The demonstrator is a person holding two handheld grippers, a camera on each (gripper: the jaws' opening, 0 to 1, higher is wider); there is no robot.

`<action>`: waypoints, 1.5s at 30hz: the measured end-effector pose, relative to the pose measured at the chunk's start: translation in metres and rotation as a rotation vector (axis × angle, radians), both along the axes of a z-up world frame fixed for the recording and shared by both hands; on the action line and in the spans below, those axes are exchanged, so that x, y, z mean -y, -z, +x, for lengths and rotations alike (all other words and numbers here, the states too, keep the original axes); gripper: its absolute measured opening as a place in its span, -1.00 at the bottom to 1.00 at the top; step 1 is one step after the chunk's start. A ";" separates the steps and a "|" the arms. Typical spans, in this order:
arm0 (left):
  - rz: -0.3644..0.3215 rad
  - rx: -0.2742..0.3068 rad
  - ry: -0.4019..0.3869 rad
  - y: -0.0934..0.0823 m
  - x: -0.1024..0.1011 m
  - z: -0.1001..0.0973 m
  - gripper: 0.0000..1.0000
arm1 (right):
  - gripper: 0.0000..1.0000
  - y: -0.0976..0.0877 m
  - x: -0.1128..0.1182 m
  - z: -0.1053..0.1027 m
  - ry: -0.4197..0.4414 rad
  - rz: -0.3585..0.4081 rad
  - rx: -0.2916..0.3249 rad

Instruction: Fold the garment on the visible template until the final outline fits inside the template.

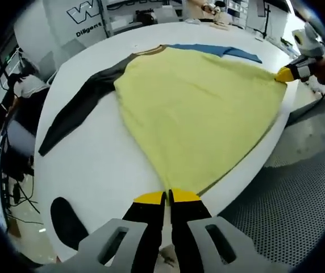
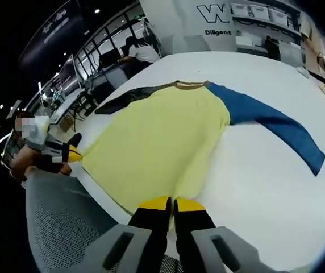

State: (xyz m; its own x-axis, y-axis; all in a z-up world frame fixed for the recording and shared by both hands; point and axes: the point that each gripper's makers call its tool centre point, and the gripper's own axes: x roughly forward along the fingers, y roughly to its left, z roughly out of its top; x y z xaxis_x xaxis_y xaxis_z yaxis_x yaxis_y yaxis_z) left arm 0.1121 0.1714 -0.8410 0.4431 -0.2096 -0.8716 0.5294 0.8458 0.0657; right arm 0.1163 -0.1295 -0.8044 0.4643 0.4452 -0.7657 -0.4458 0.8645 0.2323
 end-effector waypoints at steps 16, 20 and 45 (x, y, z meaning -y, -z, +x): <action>-0.006 -0.029 -0.002 0.005 -0.001 -0.006 -0.94 | -1.00 0.050 -0.008 -0.013 -0.112 -0.112 -0.124; -0.009 -0.032 0.002 0.005 0.001 -0.006 -0.94 | -1.00 0.056 -0.008 -0.014 -0.120 -0.126 -0.134; -0.018 -0.013 -0.004 0.006 -0.002 -0.005 -0.94 | -0.71 0.034 -0.003 0.008 0.001 -0.027 -0.079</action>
State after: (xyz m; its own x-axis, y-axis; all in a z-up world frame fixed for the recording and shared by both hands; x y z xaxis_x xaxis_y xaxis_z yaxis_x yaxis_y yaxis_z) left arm 0.1066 0.1733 -0.8466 0.4323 -0.2236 -0.8736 0.5265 0.8491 0.0432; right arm 0.1247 -0.1266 -0.8383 0.4022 0.4233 -0.8118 -0.4257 0.8715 0.2436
